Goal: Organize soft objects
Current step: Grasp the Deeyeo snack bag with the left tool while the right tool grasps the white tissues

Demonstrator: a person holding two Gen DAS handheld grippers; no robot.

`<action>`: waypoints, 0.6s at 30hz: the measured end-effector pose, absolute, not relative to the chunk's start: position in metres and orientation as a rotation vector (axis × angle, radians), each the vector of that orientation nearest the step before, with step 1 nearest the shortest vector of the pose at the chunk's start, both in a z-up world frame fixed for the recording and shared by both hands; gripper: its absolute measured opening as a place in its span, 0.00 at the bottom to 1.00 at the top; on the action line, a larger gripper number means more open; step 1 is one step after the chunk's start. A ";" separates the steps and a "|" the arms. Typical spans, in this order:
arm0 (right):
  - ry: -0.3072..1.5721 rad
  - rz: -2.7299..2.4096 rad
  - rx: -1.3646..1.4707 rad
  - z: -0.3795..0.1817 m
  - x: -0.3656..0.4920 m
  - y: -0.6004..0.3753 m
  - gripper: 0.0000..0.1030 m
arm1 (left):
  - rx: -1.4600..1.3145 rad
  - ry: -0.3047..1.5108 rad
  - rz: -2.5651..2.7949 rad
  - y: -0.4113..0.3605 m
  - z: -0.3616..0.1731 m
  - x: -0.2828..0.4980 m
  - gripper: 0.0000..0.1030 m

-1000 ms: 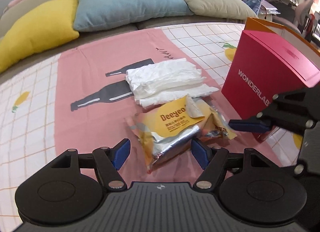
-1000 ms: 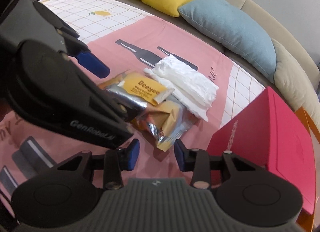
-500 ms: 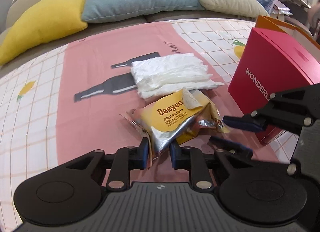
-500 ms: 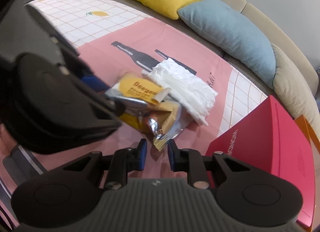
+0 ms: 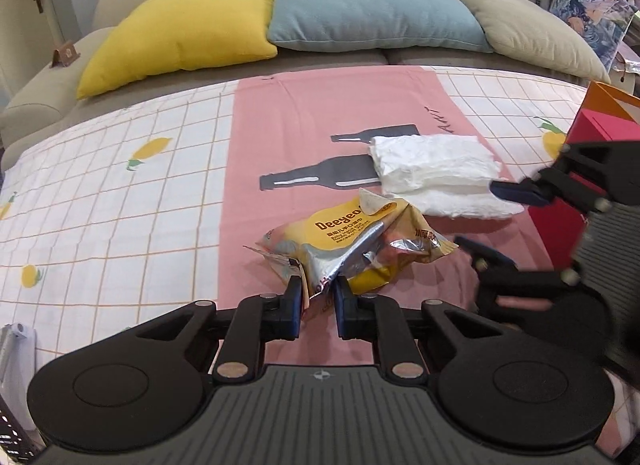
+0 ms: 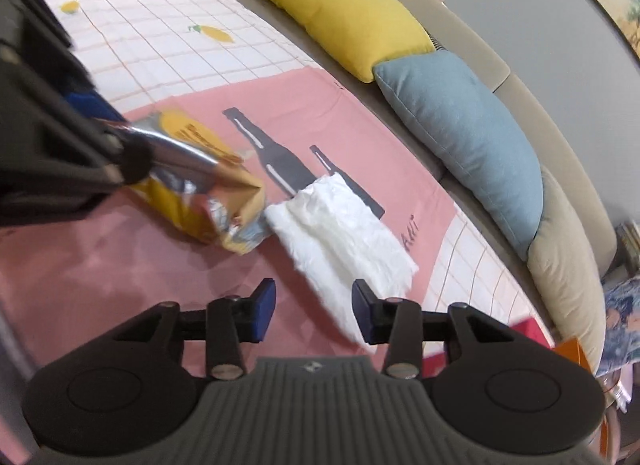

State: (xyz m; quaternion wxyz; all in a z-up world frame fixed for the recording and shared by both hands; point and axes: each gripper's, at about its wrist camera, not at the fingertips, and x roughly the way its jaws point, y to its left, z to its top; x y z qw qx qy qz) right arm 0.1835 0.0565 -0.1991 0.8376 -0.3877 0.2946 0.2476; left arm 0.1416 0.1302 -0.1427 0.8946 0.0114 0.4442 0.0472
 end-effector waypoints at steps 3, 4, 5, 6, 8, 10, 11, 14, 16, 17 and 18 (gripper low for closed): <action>0.607 0.480 -0.843 -0.207 0.194 0.066 0.47 | 0.016 0.919 0.103 0.133 -0.142 0.141 0.17; 0.606 0.474 -0.850 -0.209 0.197 0.068 0.50 | 0.014 0.920 0.105 0.134 -0.143 0.141 0.17; 0.604 0.466 -0.857 -0.211 0.199 0.071 0.59 | 0.015 0.920 0.108 0.135 -0.143 0.141 0.17; 0.603 0.457 -0.861 -0.213 0.202 0.073 0.69 | 0.012 0.919 0.110 0.136 -0.143 0.139 0.17; 0.570 0.423 -0.879 -0.216 0.206 0.076 0.79 | -0.005 0.920 0.113 0.139 -0.143 0.139 0.17; 0.548 0.429 -0.883 -0.218 0.210 0.078 0.79 | -0.011 0.919 0.116 0.140 -0.143 0.138 0.17; 0.545 0.432 -0.870 -0.218 0.213 0.079 0.79 | -0.010 0.919 0.117 0.139 -0.143 0.138 0.17; 0.575 0.430 -0.799 -0.216 0.224 0.078 0.76 | -0.019 0.921 0.113 0.139 -0.143 0.138 0.17; 0.619 0.420 -0.735 -0.213 0.233 0.078 0.75 | -0.028 0.918 0.112 0.140 -0.142 0.137 0.17; 0.643 0.418 -0.698 -0.212 0.235 0.077 0.72 | -0.034 0.916 0.111 0.141 -0.142 0.136 0.16; 0.671 0.421 -0.656 -0.210 0.239 0.075 0.66 | -0.040 0.913 0.110 0.142 -0.141 0.136 0.16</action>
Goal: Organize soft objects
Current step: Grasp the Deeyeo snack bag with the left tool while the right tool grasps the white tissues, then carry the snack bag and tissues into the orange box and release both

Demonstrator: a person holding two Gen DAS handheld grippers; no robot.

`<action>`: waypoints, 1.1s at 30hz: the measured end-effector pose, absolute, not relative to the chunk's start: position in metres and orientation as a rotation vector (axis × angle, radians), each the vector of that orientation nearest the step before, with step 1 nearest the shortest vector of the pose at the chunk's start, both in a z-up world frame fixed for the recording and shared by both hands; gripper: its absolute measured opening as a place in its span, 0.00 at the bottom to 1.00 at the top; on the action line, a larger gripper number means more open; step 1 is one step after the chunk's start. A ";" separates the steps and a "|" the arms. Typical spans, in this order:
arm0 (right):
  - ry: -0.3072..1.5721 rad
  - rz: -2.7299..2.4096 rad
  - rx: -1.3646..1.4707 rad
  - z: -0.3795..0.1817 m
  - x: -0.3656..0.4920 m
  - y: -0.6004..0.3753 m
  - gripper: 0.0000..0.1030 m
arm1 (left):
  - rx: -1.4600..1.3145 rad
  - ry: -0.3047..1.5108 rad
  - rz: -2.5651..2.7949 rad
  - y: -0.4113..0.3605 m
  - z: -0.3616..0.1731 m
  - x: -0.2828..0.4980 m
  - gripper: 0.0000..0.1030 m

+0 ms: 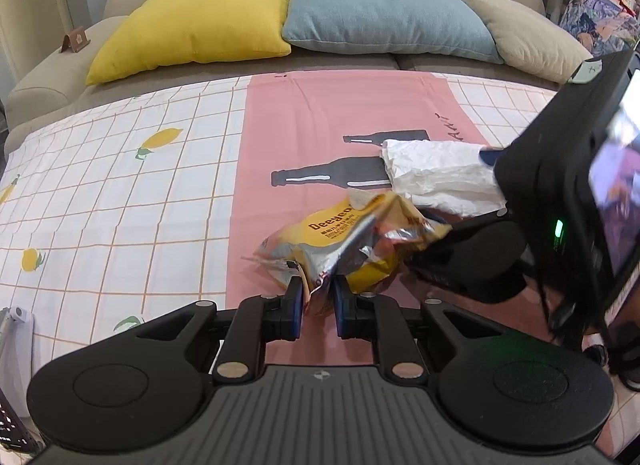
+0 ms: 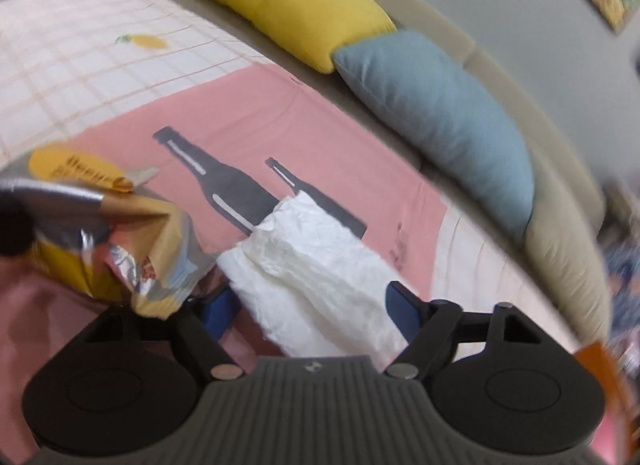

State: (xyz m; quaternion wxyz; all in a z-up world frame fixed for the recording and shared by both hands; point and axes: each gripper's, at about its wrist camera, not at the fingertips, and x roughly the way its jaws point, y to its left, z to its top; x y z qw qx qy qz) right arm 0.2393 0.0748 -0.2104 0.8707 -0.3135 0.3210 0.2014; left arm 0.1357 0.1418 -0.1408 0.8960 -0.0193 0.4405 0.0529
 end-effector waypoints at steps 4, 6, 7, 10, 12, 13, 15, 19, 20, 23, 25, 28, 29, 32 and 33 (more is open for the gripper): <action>0.751 0.455 -0.543 -0.207 0.247 0.070 0.50 | -0.040 0.898 0.103 0.140 -0.138 0.135 0.16; 0.787 0.493 -0.506 -0.206 0.250 0.070 0.25 | -0.033 0.896 0.100 0.138 -0.137 0.135 0.16; 0.800 0.513 -0.494 -0.206 0.248 0.070 0.20 | -0.030 0.895 0.100 0.137 -0.136 0.135 0.15; 0.813 0.511 -0.530 -0.207 0.245 0.077 0.03 | -0.025 0.896 0.117 0.137 -0.136 0.136 0.15; 0.810 0.512 -0.530 -0.205 0.242 0.075 0.02 | -0.036 0.895 0.122 0.140 -0.135 0.134 0.14; 0.808 0.515 -0.519 -0.203 0.239 0.074 0.02 | -0.042 0.894 0.123 0.141 -0.134 0.133 0.14; 0.797 0.530 -0.512 -0.198 0.231 0.071 0.01 | -0.057 0.892 0.127 0.143 -0.132 0.129 0.14; 0.775 0.572 -0.500 -0.181 0.206 0.063 0.01 | -0.099 0.892 0.136 0.150 -0.128 0.120 0.14; 0.774 0.576 -0.491 -0.178 0.200 0.061 0.01 | -0.111 0.892 0.137 0.151 -0.127 0.117 0.14; 0.748 0.578 -0.471 -0.166 0.181 0.053 0.01 | -0.129 0.882 0.143 0.153 -0.121 0.108 0.13; 0.730 0.579 -0.448 -0.156 0.170 0.048 0.01 | -0.133 0.870 0.140 0.152 -0.117 0.105 0.12; 0.717 0.573 -0.396 -0.141 0.160 0.039 0.01 | -0.143 0.844 0.142 0.149 -0.108 0.100 0.11; 0.715 0.572 -0.375 -0.136 0.156 0.035 0.01 | -0.143 0.836 0.142 0.148 -0.104 0.099 0.11; 0.704 0.574 -0.328 -0.120 0.146 0.026 0.01 | -0.138 0.814 0.136 0.142 -0.093 0.093 0.10; 0.695 0.577 -0.322 -0.115 0.142 0.023 0.01 | -0.138 0.806 0.134 0.140 -0.089 0.090 0.09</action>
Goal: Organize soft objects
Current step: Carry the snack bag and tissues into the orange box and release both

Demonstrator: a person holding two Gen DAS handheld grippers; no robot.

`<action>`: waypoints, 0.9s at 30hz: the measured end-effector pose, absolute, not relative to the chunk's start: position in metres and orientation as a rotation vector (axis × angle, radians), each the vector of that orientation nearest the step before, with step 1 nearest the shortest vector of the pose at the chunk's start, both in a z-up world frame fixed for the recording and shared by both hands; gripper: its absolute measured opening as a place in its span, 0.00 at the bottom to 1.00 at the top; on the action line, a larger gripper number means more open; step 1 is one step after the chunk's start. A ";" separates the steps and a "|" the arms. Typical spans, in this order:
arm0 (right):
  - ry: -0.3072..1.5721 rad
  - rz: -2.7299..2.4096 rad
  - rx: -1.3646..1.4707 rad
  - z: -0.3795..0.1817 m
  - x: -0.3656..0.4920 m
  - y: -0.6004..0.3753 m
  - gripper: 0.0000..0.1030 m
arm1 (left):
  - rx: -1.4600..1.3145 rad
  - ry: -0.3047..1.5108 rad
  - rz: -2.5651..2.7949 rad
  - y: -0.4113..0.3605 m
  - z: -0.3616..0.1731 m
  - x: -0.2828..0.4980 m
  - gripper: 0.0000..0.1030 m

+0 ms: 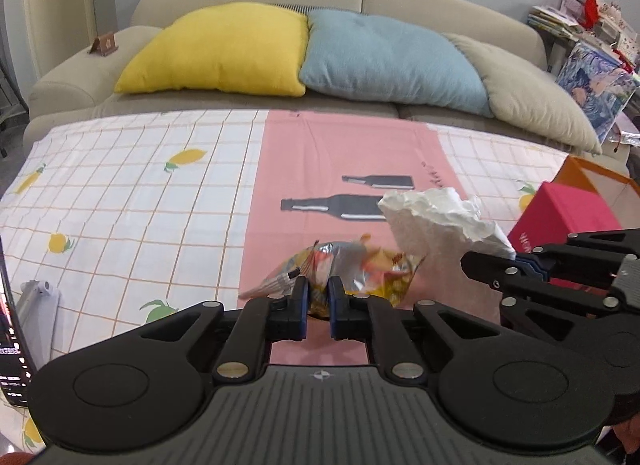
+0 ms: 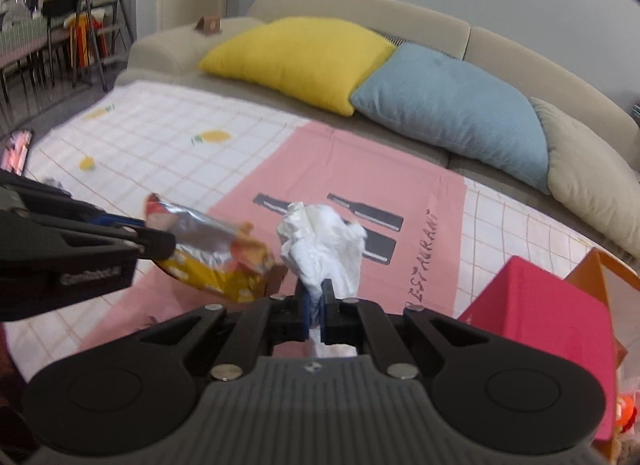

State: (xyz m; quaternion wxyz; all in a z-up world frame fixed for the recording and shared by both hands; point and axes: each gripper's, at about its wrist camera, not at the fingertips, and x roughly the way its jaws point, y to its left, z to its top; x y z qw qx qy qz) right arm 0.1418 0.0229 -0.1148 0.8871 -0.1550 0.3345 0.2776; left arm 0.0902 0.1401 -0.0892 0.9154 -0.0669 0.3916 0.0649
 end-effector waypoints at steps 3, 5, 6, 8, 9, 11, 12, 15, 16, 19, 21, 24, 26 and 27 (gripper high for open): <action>0.673 0.585 -0.309 -0.102 0.130 0.015 0.01 | -0.136 0.792 0.123 0.134 -0.080 0.083 0.08; 0.669 0.594 -0.288 -0.093 0.125 0.010 0.01 | -0.128 0.784 0.116 0.130 -0.074 0.079 0.07; 0.666 0.596 -0.281 -0.089 0.122 0.007 0.01 | -0.121 0.781 0.114 0.128 -0.071 0.077 0.06; 0.658 0.599 -0.274 -0.082 0.115 0.001 0.01 | -0.109 0.775 0.106 0.123 -0.065 0.072 0.06; 0.657 0.601 -0.266 -0.078 0.113 -0.002 0.01 | -0.104 0.772 0.100 0.121 -0.062 0.070 0.06; 0.658 0.607 -0.245 -0.071 0.107 -0.010 0.01 | -0.094 0.763 0.089 0.116 -0.055 0.066 0.06; 0.654 0.609 -0.241 -0.069 0.103 -0.013 0.01 | -0.090 0.758 0.084 0.114 -0.052 0.064 0.06; 0.647 0.612 -0.231 -0.060 0.094 -0.026 0.01 | -0.074 0.740 0.060 0.104 -0.041 0.058 0.06; 0.653 0.613 -0.218 -0.057 0.093 -0.032 0.01 | -0.071 0.735 0.049 0.100 -0.038 0.057 0.06; 0.670 0.612 -0.184 -0.048 0.088 -0.049 0.01 | -0.072 0.720 0.010 0.090 -0.028 0.055 0.06; 0.673 0.603 -0.177 -0.042 0.083 -0.062 0.01 | -0.071 0.709 -0.016 0.082 -0.022 0.055 0.06; 0.693 0.583 -0.136 -0.036 0.079 -0.086 0.01 | -0.065 0.692 -0.052 0.069 -0.014 0.056 0.06; 0.704 0.554 -0.122 -0.034 0.076 -0.100 0.01 | -0.057 0.681 -0.079 0.060 -0.008 0.058 0.06; 0.707 0.537 -0.115 -0.033 0.075 -0.107 0.01 | -0.052 0.676 -0.092 0.055 -0.006 0.058 0.06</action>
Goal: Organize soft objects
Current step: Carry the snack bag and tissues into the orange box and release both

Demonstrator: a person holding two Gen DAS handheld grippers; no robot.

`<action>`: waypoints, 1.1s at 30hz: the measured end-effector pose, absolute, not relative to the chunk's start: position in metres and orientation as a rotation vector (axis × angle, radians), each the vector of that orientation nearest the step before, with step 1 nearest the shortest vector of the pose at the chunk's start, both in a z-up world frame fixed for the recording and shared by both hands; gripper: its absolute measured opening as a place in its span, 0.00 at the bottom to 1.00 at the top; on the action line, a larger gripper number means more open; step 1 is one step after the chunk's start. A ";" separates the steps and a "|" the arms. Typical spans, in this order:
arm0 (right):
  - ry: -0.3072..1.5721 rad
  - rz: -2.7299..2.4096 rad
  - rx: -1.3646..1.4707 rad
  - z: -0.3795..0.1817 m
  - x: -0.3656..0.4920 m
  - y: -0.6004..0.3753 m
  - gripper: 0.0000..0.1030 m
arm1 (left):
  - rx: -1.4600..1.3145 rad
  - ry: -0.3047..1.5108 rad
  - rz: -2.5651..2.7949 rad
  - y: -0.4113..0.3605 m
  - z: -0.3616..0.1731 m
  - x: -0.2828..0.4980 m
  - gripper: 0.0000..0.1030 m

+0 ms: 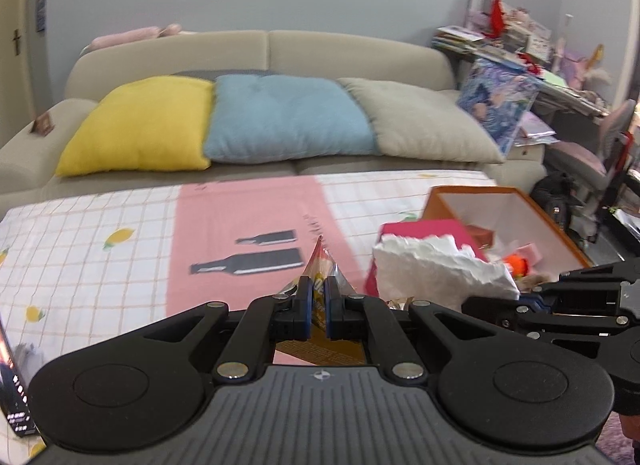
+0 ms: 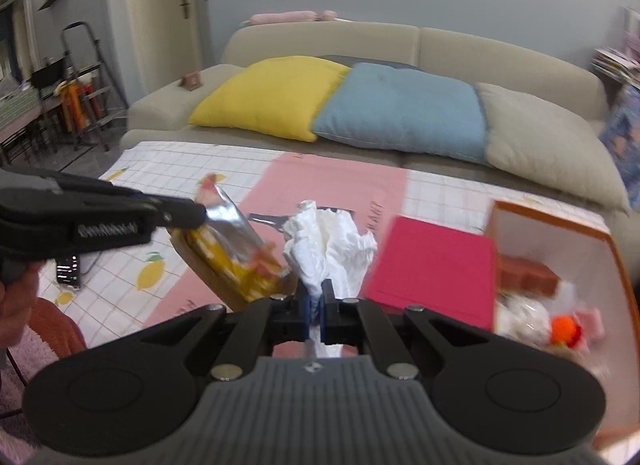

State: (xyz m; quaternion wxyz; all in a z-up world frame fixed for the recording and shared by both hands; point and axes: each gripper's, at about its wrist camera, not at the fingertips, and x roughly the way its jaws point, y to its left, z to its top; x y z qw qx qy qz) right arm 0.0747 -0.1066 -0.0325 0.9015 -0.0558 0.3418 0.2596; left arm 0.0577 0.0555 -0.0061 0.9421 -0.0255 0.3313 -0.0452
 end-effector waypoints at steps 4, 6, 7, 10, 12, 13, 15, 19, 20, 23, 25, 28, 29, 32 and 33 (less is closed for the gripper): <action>0.711 0.473 -0.086 -0.028 0.070 -0.134 0.01 | -0.038 0.662 -0.146 0.037 0.001 0.062 0.06; 0.706 0.443 -0.088 -0.025 0.066 -0.146 0.01 | -0.033 0.660 -0.172 0.028 0.003 0.064 0.06; 0.704 0.430 -0.088 -0.023 0.066 -0.151 0.01 | -0.030 0.658 -0.186 0.023 0.005 0.065 0.06; 0.714 0.396 -0.073 -0.018 0.066 -0.167 0.01 | -0.021 0.647 -0.229 0.010 0.010 0.069 0.05; 0.740 0.366 -0.051 -0.015 0.070 -0.178 0.01 | -0.012 0.638 -0.259 0.000 0.014 0.073 0.05; 0.753 0.351 -0.042 -0.014 0.072 -0.182 0.01 | -0.006 0.632 -0.274 -0.005 0.016 0.075 0.05; 0.770 0.317 -0.034 -0.012 0.074 -0.193 0.01 | 0.010 0.620 -0.305 -0.015 0.020 0.079 0.05; 0.786 0.256 -0.034 -0.006 0.081 -0.212 0.01 | 0.044 0.591 -0.363 -0.036 0.028 0.089 0.05; 0.788 0.242 -0.036 -0.004 0.083 -0.216 0.01 | 0.052 0.583 -0.377 -0.042 0.030 0.091 0.05; 0.795 0.210 -0.037 -0.001 0.089 -0.227 0.01 | 0.068 0.569 -0.419 -0.056 0.035 0.101 0.05; 0.791 0.187 -0.051 0.001 0.093 -0.233 0.01 | 0.072 0.566 -0.444 -0.065 0.037 0.109 0.05; 0.782 0.157 -0.074 0.003 0.100 -0.242 0.01 | 0.077 0.560 -0.470 -0.078 0.039 0.119 0.05; 0.780 0.151 -0.078 0.003 0.102 -0.245 0.01 | 0.084 0.558 -0.479 -0.084 0.039 0.124 0.05; 0.783 0.131 -0.079 0.000 0.111 -0.255 0.01 | 0.107 0.555 -0.505 -0.102 0.037 0.136 0.05; 0.782 0.127 -0.076 -0.001 0.115 -0.259 0.01 | 0.110 0.557 -0.511 -0.106 0.035 0.140 0.05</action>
